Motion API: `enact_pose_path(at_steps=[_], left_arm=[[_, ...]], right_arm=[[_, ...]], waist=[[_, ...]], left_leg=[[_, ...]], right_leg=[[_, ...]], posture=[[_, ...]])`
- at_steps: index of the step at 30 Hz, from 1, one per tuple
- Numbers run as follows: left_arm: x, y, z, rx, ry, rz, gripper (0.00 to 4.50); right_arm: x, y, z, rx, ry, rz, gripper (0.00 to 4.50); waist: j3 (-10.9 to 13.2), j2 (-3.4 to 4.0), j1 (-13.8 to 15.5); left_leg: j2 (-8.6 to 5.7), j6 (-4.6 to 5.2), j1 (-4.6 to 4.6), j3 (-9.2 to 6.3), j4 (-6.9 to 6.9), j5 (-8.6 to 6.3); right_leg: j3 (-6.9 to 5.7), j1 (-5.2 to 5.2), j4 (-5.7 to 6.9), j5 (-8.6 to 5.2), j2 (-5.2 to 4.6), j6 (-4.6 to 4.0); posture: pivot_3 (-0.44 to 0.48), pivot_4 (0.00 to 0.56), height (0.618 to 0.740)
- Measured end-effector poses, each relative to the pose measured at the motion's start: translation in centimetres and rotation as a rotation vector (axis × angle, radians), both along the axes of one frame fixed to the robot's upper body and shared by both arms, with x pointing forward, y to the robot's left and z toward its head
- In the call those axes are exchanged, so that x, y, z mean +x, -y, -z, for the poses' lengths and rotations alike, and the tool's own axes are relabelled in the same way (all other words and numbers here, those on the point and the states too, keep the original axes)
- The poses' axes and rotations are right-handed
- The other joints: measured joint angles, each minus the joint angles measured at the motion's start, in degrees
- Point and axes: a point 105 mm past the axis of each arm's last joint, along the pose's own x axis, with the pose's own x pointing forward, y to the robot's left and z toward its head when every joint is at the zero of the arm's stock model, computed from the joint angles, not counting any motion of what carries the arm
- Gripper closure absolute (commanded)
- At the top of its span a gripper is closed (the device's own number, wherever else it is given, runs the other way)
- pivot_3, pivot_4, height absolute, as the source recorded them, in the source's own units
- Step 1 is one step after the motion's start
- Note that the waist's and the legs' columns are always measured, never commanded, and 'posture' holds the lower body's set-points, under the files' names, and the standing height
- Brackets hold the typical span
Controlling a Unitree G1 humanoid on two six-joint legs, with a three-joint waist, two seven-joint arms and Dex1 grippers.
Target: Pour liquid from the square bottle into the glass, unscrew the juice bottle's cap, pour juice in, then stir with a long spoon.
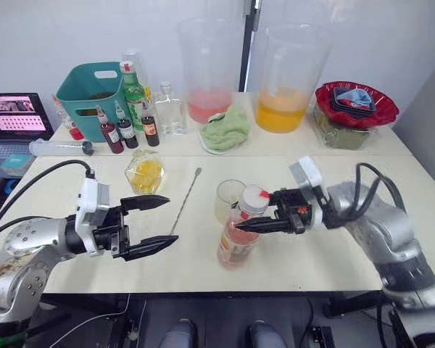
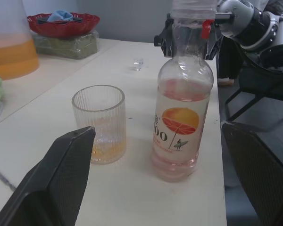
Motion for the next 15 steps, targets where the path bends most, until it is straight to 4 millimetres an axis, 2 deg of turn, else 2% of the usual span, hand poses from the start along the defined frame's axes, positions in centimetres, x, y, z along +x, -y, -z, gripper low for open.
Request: enact_pose_path(at_steps=[10,15], left_arm=[[1.4,1.2,0.8,-0.002,-0.018,0.117,0.00],[1.8,1.2,0.9,0.007,-0.017,0.137,0.00]], right_arm=[[0.0,-0.3,0.7,0.065,-0.009,0.391,3.16],[-0.4,-0.6,1.0,0.076,-0.033,0.447,3.16]], waist=[[-0.01,-0.02,-0.50],[-0.01,-0.03,-0.44]], left_leg=[[0.04,0.01,0.00,0.08,0.01,0.00],[0.02,0.01,0.00,0.07,0.04,0.01]], right_leg=[[-0.01,0.03,0.02,0.00,0.11,0.00],[-0.01,0.07,-0.02,0.00,0.10,0.01]], posture=[[0.000,0.150,0.740],[0.000,0.150,0.740]])
